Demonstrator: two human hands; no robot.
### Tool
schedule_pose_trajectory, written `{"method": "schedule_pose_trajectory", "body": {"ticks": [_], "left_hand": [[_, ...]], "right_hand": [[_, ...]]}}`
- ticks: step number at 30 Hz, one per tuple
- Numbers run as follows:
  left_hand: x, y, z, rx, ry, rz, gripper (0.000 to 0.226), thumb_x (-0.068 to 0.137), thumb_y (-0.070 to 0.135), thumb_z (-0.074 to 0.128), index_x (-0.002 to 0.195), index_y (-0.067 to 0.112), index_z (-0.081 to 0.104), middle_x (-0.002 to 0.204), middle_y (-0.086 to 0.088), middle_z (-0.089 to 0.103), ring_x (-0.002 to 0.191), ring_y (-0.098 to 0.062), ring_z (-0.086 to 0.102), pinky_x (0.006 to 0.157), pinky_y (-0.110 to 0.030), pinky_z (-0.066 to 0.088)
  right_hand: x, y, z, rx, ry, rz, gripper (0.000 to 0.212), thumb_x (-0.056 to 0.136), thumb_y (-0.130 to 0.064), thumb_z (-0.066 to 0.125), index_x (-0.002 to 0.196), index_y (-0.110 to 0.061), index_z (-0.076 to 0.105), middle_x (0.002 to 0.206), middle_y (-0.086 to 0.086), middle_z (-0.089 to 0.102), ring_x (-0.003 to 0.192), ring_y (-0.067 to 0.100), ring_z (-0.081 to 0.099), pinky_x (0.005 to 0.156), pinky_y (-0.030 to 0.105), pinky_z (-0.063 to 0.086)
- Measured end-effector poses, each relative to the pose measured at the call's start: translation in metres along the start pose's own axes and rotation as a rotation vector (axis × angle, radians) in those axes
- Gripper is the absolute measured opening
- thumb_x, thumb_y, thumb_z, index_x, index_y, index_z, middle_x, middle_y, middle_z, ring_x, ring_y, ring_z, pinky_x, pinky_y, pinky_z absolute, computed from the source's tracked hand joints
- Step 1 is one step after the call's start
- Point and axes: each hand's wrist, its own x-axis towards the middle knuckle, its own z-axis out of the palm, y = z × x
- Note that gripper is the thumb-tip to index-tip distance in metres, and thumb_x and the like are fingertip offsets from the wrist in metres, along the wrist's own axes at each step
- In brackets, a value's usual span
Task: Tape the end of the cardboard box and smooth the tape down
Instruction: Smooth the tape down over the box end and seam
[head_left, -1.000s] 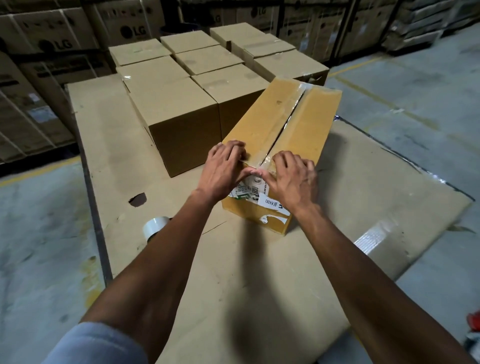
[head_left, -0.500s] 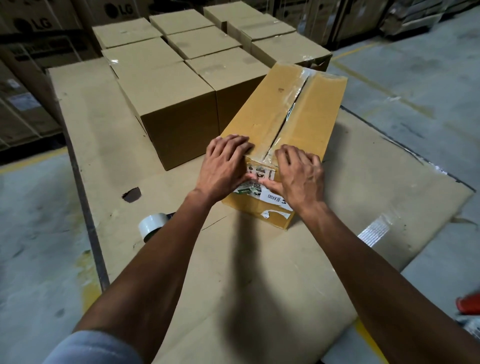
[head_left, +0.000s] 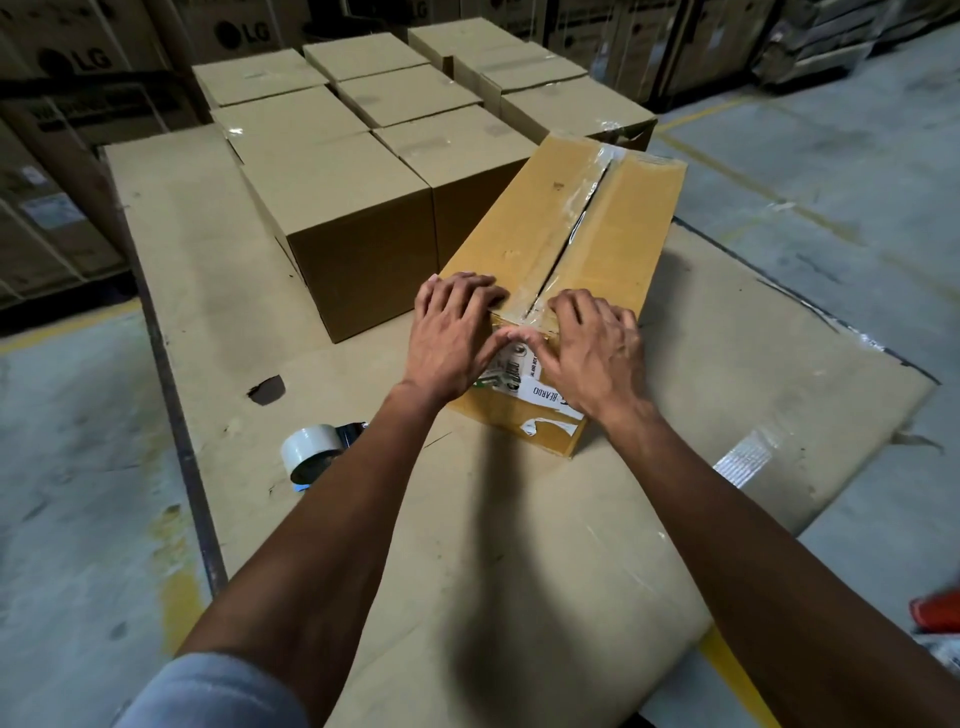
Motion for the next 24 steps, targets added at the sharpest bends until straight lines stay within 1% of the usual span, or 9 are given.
{"method": "schedule_pose_trajectory", "body": {"ticks": [3,6,8,12,15,17,19,21,24], "left_hand": [[0.000,-0.005,0.003,0.033,-0.010,0.027,0.069,0.103,0.076,0.047,0.149,0.025,0.055,0.156,-0.002,0.054,0.154,-0.025,0.039,0.130,-0.051,0.020],[0.000,-0.006,0.004,0.040,0.002,0.037,0.078,0.098,0.080,0.051,0.150,0.023,0.054,0.157,-0.003,0.053,0.154,-0.027,0.039,0.130,-0.051,0.021],[-0.001,-0.008,0.006,0.029,-0.016,0.047,0.086,0.094,0.083,0.056,0.154,0.022,0.050,0.161,-0.005,0.050,0.156,-0.028,0.035,0.132,-0.052,0.017],[-0.005,-0.015,0.009,0.073,-0.079,0.088,0.109,0.078,0.083,0.074,0.162,0.023,0.039,0.168,-0.008,0.039,0.160,-0.033,0.027,0.133,-0.055,0.007],[-0.004,-0.014,0.006,0.080,-0.120,0.092,0.112,0.076,0.077,0.080,0.164,0.024,0.035,0.169,-0.009,0.036,0.161,-0.034,0.023,0.133,-0.054,0.004],[-0.004,-0.015,0.002,0.070,-0.135,0.108,0.107,0.082,0.080,0.072,0.164,0.025,0.034,0.170,-0.008,0.035,0.161,-0.033,0.023,0.134,-0.054,0.004],[-0.003,-0.015,-0.003,0.068,-0.121,0.120,0.090,0.095,0.082,0.052,0.164,0.028,0.036,0.169,-0.005,0.038,0.160,-0.030,0.026,0.134,-0.053,0.008],[0.002,-0.013,-0.010,0.080,-0.107,0.121,0.074,0.106,0.075,0.037,0.163,0.028,0.040,0.165,-0.004,0.045,0.157,-0.028,0.034,0.133,-0.052,0.014],[0.009,-0.010,-0.015,0.087,-0.118,0.190,0.070,0.112,0.063,0.031,0.166,0.019,0.036,0.166,-0.007,0.047,0.156,-0.027,0.039,0.133,-0.052,0.017]], "right_hand": [[-0.001,0.002,0.004,-0.052,-0.024,-0.031,0.069,0.101,-0.075,0.026,0.129,-0.019,0.054,0.127,0.003,0.060,0.110,0.024,0.061,0.095,0.044,0.044],[-0.002,0.005,0.007,-0.073,-0.035,-0.051,0.066,0.098,-0.075,0.038,0.131,-0.019,0.051,0.129,0.003,0.059,0.111,0.023,0.061,0.095,0.043,0.045],[-0.001,0.006,0.007,-0.093,-0.043,-0.061,0.070,0.094,-0.077,0.044,0.132,-0.019,0.051,0.131,0.004,0.058,0.112,0.023,0.061,0.095,0.043,0.045],[0.000,0.003,0.006,-0.101,-0.069,-0.068,0.075,0.087,-0.079,0.052,0.133,-0.019,0.050,0.132,0.005,0.057,0.114,0.024,0.060,0.096,0.045,0.046],[0.000,0.002,0.003,-0.112,-0.098,-0.074,0.080,0.080,-0.078,0.062,0.133,-0.019,0.049,0.133,0.005,0.056,0.115,0.024,0.060,0.097,0.045,0.045],[0.000,0.003,0.002,-0.119,-0.104,-0.080,0.083,0.078,-0.081,0.062,0.133,-0.020,0.050,0.134,0.005,0.057,0.115,0.024,0.060,0.097,0.044,0.045],[0.002,0.002,0.000,-0.082,-0.091,-0.051,0.079,0.086,-0.083,0.046,0.134,-0.021,0.052,0.131,0.004,0.059,0.114,0.022,0.061,0.097,0.044,0.045],[0.003,0.000,-0.001,-0.029,-0.070,-0.006,0.071,0.097,-0.077,0.032,0.138,-0.023,0.051,0.128,0.003,0.061,0.111,0.023,0.063,0.094,0.044,0.045],[0.002,-0.003,-0.001,-0.046,-0.063,-0.018,0.062,0.102,-0.069,0.030,0.151,-0.032,0.042,0.129,0.004,0.061,0.111,0.024,0.063,0.092,0.045,0.045]]}}
